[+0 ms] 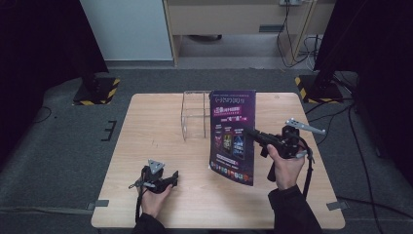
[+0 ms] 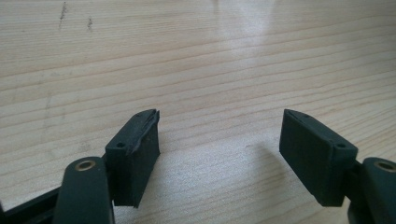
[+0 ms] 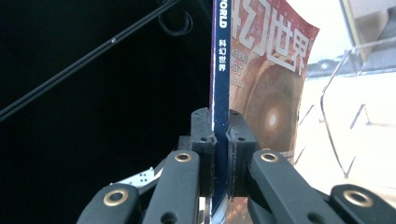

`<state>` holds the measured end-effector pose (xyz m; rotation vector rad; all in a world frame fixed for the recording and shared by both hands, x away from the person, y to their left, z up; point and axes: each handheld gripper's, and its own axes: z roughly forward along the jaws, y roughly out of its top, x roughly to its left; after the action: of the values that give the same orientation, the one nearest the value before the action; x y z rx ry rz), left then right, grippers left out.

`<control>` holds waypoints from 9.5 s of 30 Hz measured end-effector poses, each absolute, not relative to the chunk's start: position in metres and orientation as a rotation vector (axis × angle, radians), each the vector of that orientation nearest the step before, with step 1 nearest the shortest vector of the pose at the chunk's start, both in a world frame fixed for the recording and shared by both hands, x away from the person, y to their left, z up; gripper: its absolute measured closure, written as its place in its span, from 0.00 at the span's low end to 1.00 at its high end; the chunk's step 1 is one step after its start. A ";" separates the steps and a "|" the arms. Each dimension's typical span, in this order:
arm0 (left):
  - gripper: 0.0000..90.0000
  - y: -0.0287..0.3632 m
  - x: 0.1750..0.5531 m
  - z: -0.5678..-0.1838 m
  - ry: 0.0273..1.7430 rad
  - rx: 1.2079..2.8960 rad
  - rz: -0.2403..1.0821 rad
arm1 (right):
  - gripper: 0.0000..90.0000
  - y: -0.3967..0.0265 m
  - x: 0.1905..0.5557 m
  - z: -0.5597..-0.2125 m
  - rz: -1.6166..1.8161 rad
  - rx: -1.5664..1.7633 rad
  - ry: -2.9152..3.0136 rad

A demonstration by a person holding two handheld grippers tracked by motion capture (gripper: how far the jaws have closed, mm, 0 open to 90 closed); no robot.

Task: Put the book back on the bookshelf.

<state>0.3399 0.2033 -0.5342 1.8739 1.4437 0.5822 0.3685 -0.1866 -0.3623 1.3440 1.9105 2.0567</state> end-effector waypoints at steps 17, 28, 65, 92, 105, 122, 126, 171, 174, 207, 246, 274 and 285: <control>0.26 0.200 0.340 -0.535 1.456 1.915 0.633 | 0.94 -0.207 0.377 -0.340 2.009 1.334 1.807; 0.24 0.211 0.343 -0.535 1.496 1.906 0.668 | 0.94 -0.214 0.392 -0.331 1.953 1.332 1.740; 0.18 0.211 0.345 -0.535 1.515 1.902 0.662 | 0.94 -0.198 0.457 -0.349 1.792 1.342 1.627; 0.17 0.211 0.345 -0.535 1.513 1.906 0.660 | 0.94 -0.175 0.468 -0.383 1.644 1.315 1.636; 0.17 0.211 0.345 -0.535 1.513 1.906 0.660 | 0.94 -0.172 0.462 -0.400 1.654 1.304 1.593; 0.17 0.211 0.345 -0.535 1.513 1.906 0.660 | 0.93 -0.172 0.446 -0.407 1.578 1.215 1.640; 0.17 0.211 0.345 -0.535 1.513 1.906 0.661 | 0.93 -0.173 0.443 -0.408 1.566 1.211 1.654; 0.17 0.211 0.344 -0.535 1.515 1.905 0.660 | 0.91 -0.200 0.363 -0.439 1.404 1.231 1.817; 0.17 0.211 0.344 -0.535 1.515 1.905 0.660 | 0.86 -0.200 0.364 -0.433 1.443 1.214 1.785; 0.17 0.211 0.344 -0.535 1.516 1.904 0.660 | 0.94 -0.181 0.396 -0.381 1.509 1.217 1.728; 0.17 0.211 0.344 -0.535 1.515 1.905 0.660 | 0.94 -0.157 0.472 -0.395 1.492 1.228 1.532; 0.17 0.211 0.344 -0.535 1.515 1.905 0.662 | 0.85 -0.160 0.459 -0.412 1.412 1.182 1.563; 0.17 0.211 0.344 -0.535 1.515 1.904 0.662 | 0.69 -0.160 0.462 -0.415 1.397 1.180 1.576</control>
<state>0.3443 0.2105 -0.5353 1.9044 1.5154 0.6616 0.4622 -0.1600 -0.4149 1.1801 1.5764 1.3969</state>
